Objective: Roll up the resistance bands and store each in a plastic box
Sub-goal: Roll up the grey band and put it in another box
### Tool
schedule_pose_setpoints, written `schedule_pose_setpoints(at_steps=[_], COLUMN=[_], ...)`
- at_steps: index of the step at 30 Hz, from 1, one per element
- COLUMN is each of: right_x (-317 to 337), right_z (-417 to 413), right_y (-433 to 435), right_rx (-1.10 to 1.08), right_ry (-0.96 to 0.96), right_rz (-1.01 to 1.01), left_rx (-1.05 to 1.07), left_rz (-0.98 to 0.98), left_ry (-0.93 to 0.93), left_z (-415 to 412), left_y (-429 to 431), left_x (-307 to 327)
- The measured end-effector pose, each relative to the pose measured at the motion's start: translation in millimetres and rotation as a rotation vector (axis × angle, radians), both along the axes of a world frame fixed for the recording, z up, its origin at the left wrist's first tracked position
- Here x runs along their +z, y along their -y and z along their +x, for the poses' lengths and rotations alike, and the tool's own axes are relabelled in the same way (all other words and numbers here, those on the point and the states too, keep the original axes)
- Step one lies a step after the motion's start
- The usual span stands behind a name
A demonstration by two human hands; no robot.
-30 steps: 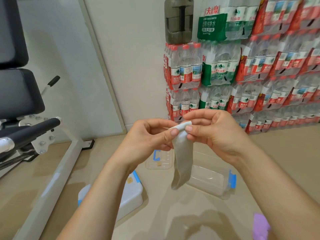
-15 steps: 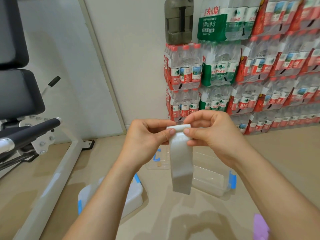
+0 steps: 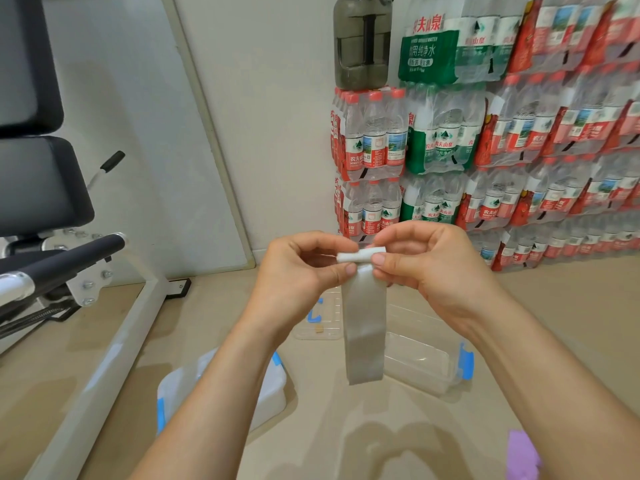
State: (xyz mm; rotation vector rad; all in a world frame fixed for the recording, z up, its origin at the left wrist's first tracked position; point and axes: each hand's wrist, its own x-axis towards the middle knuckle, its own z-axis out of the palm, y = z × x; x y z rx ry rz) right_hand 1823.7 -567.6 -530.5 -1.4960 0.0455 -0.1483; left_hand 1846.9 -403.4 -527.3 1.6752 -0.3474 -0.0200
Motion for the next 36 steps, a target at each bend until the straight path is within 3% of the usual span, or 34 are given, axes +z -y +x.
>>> schedule_pose_setpoints(at_steps=[7,12,17,24,29,36], right_x=[-0.8,-3.6,-5.3,-1.6,5.4,6.6], right_z=[0.0,2.0,2.1,1.1,-3.2,-4.4], right_y=[-2.4,-2.8,-3.5,-0.5,5.0,6.8], right_rx=[-0.001,0.112,0.116,0.117,0.298,0.433], right_ry=[0.050,-0.038,-0.031,-0.048,-0.092,-0.165], right_rz=[-0.038,0.152,0.202,0.137,0.170,0.080], left_rx=[-0.022,0.026,0.032,-0.195,-0.486,-0.462], left_rz=[-0.020,-0.086,-0.150,-0.044,0.109,0.208], left_ry=[-0.063,-0.042,-0.034,-0.058,-0.036,-0.004], left_z=[-0.2,-0.8,-0.3,4.9,1.4,-1.5], left_y=[-1.5,-1.9,-1.3,-8.8,-19.5,-20.8], left_x=[1.2,2.4,2.2,-1.3,8.7,15.2])
